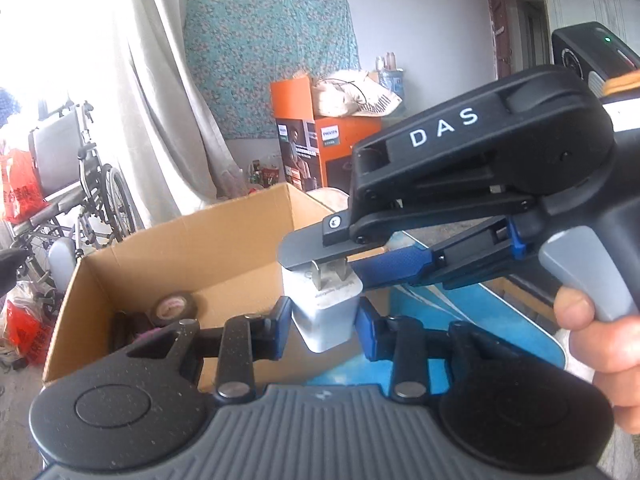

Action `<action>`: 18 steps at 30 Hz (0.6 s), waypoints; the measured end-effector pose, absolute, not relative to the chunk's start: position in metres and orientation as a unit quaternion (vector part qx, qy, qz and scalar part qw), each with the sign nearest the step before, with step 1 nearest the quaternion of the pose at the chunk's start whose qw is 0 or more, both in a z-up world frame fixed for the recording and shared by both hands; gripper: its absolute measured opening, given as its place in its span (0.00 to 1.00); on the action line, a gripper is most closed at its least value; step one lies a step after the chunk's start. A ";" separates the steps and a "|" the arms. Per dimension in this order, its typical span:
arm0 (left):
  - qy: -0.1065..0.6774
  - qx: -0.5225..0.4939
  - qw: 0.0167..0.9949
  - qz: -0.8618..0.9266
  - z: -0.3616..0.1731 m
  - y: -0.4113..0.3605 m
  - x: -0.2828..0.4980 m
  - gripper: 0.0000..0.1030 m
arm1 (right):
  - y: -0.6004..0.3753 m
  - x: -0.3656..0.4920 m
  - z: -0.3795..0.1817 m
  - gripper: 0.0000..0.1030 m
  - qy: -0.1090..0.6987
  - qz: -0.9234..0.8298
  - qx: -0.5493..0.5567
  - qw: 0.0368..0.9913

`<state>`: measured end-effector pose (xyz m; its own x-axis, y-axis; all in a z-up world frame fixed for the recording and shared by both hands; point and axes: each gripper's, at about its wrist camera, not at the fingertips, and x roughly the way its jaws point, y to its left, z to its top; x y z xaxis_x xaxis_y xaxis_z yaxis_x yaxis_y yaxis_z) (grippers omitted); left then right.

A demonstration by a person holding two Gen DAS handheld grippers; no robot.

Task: Organize rigid objects
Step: 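Carry the charger plug into the box and open the right gripper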

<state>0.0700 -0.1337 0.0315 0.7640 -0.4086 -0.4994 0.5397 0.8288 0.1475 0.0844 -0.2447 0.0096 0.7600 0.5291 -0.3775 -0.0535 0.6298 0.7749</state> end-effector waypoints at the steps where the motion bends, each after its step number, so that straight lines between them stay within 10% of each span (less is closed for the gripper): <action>1: 0.227 0.142 0.931 -0.250 0.038 -0.131 0.077 0.35 | -0.242 0.094 0.020 0.38 0.298 0.178 0.386 0.855; 18: 0.401 0.067 0.893 -0.193 0.023 -0.117 0.277 0.34 | -0.232 0.327 0.011 0.40 0.437 0.184 0.382 0.793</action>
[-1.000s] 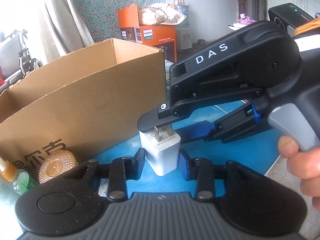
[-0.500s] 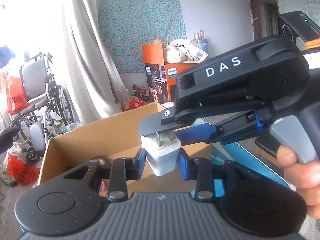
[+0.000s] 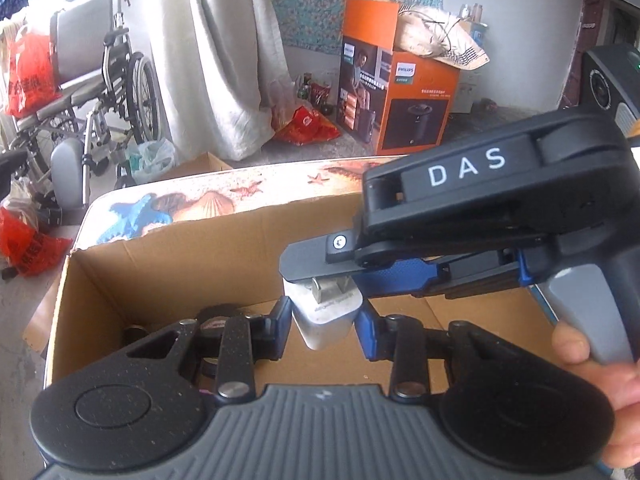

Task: Organize rigid objects
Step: 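Carry the charger plug into the box and open the right gripper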

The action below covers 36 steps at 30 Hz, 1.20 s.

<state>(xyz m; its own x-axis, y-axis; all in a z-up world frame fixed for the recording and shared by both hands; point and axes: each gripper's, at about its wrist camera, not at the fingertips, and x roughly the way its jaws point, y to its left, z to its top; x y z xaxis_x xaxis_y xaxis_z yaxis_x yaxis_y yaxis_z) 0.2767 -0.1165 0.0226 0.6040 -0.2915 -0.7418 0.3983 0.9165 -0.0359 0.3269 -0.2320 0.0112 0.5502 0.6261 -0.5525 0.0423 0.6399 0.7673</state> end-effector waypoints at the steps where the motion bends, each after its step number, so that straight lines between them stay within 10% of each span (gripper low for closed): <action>1: 0.410 0.070 0.889 -0.190 0.019 -0.117 0.286 0.34 | -0.233 0.334 0.007 0.40 0.442 0.181 0.386 0.789; 17: 0.507 0.090 0.841 -0.165 -0.020 -0.130 0.355 0.35 | -0.215 0.391 -0.067 0.41 0.520 0.152 0.364 0.758; 36: 0.348 0.118 0.893 -0.259 0.088 -0.102 0.181 0.93 | -0.259 0.240 0.073 0.49 0.336 0.221 0.348 0.847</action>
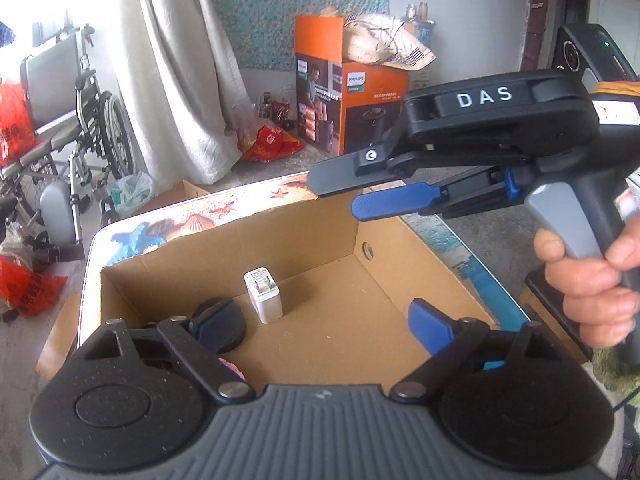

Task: Organize rigid objects
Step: 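Carry the charger plug into the box and open the right gripper, then move the right gripper to the rose-gold lidded jar and grasp it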

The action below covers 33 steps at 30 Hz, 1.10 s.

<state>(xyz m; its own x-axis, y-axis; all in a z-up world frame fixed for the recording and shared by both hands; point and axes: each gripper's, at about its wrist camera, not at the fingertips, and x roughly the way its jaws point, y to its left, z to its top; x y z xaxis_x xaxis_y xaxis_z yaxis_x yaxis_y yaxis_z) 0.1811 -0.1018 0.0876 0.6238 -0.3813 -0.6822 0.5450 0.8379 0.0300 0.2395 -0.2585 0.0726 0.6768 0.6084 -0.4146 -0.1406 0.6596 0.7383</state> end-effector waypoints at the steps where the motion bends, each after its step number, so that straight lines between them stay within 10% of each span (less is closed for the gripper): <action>1: 0.335 0.117 0.896 -0.268 0.089 -0.095 0.165 0.94 | -0.262 0.222 0.078 0.49 0.323 0.228 0.343 0.852; 11: 0.328 0.115 0.903 -0.253 0.016 -0.062 0.072 0.96 | -0.240 0.105 0.024 0.49 0.333 0.251 0.337 0.844; 33: 0.359 0.111 0.898 -0.227 -0.063 -0.056 0.093 0.76 | -0.158 0.145 -0.054 0.35 0.424 0.213 0.265 0.840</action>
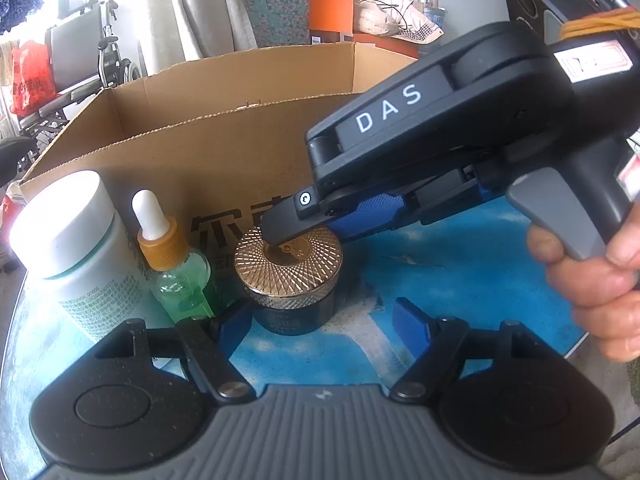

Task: Organize rigid objects
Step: 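Move the right gripper to the rose-gold lidded jar and grasp it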

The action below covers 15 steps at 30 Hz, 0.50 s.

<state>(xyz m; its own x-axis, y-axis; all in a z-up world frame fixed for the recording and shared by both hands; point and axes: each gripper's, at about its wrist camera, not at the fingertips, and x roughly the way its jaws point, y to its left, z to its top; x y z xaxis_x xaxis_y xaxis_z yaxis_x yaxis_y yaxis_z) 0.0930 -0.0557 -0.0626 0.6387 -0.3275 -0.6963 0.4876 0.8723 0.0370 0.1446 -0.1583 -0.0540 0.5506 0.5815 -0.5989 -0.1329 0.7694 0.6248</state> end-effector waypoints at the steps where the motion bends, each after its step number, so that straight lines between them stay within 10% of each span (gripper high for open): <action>1: 0.359 0.114 0.898 -0.227 -0.063 -0.055 0.093 0.76 | -0.158 0.144 -0.054 0.35 0.424 0.212 0.263 0.840; 15: 0.345 0.145 0.874 -0.311 -0.060 -0.090 0.071 0.76 | -0.198 0.108 -0.055 0.37 0.411 0.151 0.280 0.854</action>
<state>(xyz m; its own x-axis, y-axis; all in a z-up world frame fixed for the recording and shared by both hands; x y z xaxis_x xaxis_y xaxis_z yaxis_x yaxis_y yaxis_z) 0.0714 -0.0898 -0.0595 0.5683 -0.4425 -0.6937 0.6433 0.7646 0.0392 0.1075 -0.1982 -0.0547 0.6172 0.4885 -0.6168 -0.0285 0.7974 0.6028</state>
